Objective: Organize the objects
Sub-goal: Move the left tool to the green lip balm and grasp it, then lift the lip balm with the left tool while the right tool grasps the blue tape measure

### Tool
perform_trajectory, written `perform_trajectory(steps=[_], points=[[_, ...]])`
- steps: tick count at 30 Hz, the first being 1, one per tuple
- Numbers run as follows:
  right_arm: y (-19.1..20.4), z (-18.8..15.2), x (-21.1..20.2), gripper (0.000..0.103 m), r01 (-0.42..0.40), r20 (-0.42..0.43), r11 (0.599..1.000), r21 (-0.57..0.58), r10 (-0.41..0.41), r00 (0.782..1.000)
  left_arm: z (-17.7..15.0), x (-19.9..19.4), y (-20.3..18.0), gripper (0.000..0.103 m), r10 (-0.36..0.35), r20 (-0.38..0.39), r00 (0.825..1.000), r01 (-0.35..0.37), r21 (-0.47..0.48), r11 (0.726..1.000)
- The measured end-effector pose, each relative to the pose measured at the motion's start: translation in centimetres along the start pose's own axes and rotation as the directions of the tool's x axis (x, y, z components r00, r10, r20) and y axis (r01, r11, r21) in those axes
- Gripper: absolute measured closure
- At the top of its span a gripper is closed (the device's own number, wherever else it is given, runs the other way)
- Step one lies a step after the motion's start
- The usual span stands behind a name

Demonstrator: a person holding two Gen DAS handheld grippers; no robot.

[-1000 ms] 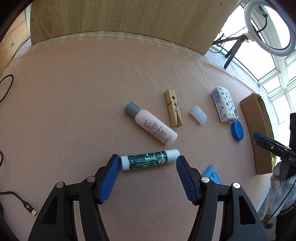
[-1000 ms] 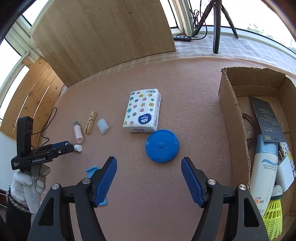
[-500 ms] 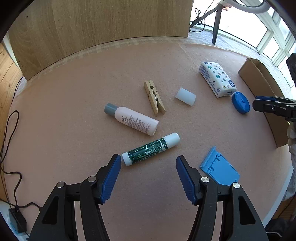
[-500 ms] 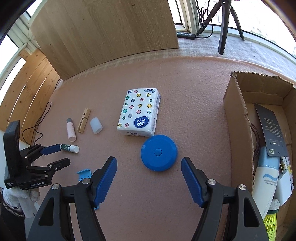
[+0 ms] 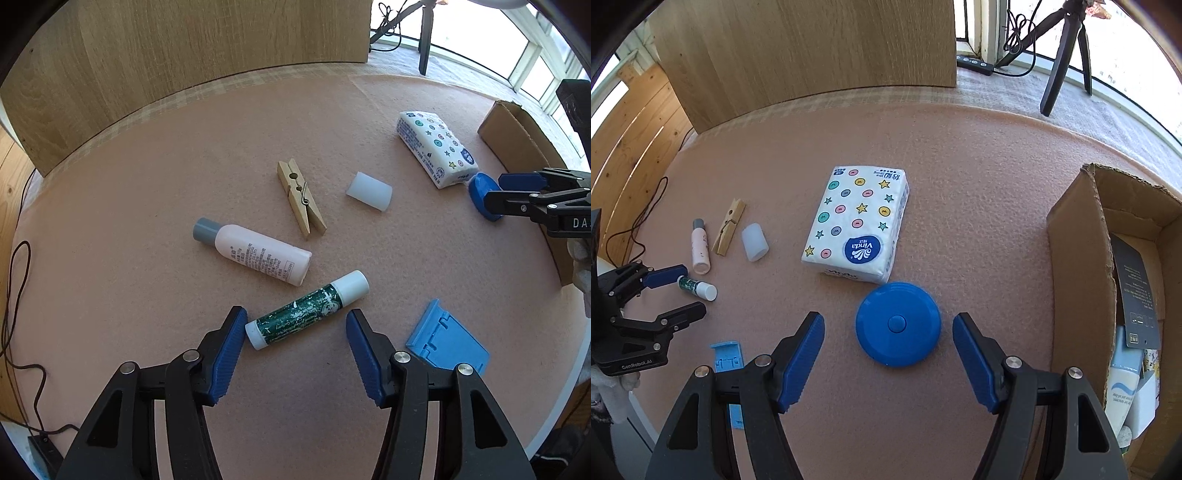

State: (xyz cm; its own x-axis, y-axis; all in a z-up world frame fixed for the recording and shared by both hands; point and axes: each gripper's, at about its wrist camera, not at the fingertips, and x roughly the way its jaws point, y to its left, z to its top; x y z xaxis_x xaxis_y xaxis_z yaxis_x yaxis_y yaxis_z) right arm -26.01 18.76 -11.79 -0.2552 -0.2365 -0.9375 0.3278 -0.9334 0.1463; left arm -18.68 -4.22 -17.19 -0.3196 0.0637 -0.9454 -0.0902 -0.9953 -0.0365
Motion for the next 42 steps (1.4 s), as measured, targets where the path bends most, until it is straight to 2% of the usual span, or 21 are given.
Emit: perform_trajectory(steps=[4, 8, 12, 16, 19, 24, 27, 30, 33, 42], points=[[0.1, 0.4, 0.7, 0.035, 0.009, -0.022, 1.0, -0.016, -0.01, 1.0, -0.2, -0.2, -0.1, 0.053, -0.007, -0.006, 1.0, 0.007, -0.002, 1.0], [0.2, 0.4, 1.2, 0.035, 0.019, -0.036, 0.999, -0.027, -0.02, 0.999, -0.7, -0.7, -0.3, 0.074, -0.03, -0.008, 1.0, 0.03, -0.001, 1.0], [0.3, 0.5, 1.2, 0.035, 0.03, -0.038, 0.999, -0.042, -0.032, 0.999, -1.0, -1.0, -1.1, 0.075, -0.034, -0.003, 0.999, 0.034, 0.019, 0.999], [0.2, 0.4, 1.2, 0.035, 0.034, -0.045, 0.999, -0.039, -0.035, 0.998, -0.9, -1.0, -2.2, 0.065, -0.035, 0.001, 0.999, 0.035, 0.039, 0.999], [0.1, 0.1, 1.0, 0.035, 0.027, -0.048, 0.999, -0.037, -0.029, 0.998, -0.6, -0.9, -2.7, 0.065, -0.035, 0.004, 0.999, 0.035, 0.041, 0.999], [-0.2, -0.4, 0.5, 0.047, 0.037, -0.04, 0.999, -0.038, -0.038, 0.998, 0.2, -0.6, -3.5, 0.065, -0.051, 0.005, 0.999, 0.051, 0.058, 0.997], [-0.7, -0.7, 0.2, 0.056, 0.032, -0.035, 0.999, -0.026, -0.033, 0.999, 0.7, -0.3, -3.9, 0.074, -0.064, 0.006, 0.998, 0.063, 0.064, 0.996], [-0.7, -1.3, 0.1, 0.056, 0.023, -0.034, 0.999, -0.024, -0.023, 0.999, 0.9, -0.1, -4.3, 0.085, -0.065, 0.01, 0.998, 0.064, 0.072, 0.995], [-0.5, -1.5, -0.2, 0.057, 0.015, -0.029, 1.0, -0.018, -0.015, 0.999, 0.9, -0.2, -4.7, 0.087, -0.058, 0.014, 0.998, 0.057, 0.08, 0.995], [-1.0, -2.6, -2.1, 0.057, -0.034, 0.023, 0.999, 0.015, 0.033, 0.999, 1.0, -1.4, -3.8, 0.087, -0.076, 0.044, 0.996, 0.075, 0.025, 0.997]])
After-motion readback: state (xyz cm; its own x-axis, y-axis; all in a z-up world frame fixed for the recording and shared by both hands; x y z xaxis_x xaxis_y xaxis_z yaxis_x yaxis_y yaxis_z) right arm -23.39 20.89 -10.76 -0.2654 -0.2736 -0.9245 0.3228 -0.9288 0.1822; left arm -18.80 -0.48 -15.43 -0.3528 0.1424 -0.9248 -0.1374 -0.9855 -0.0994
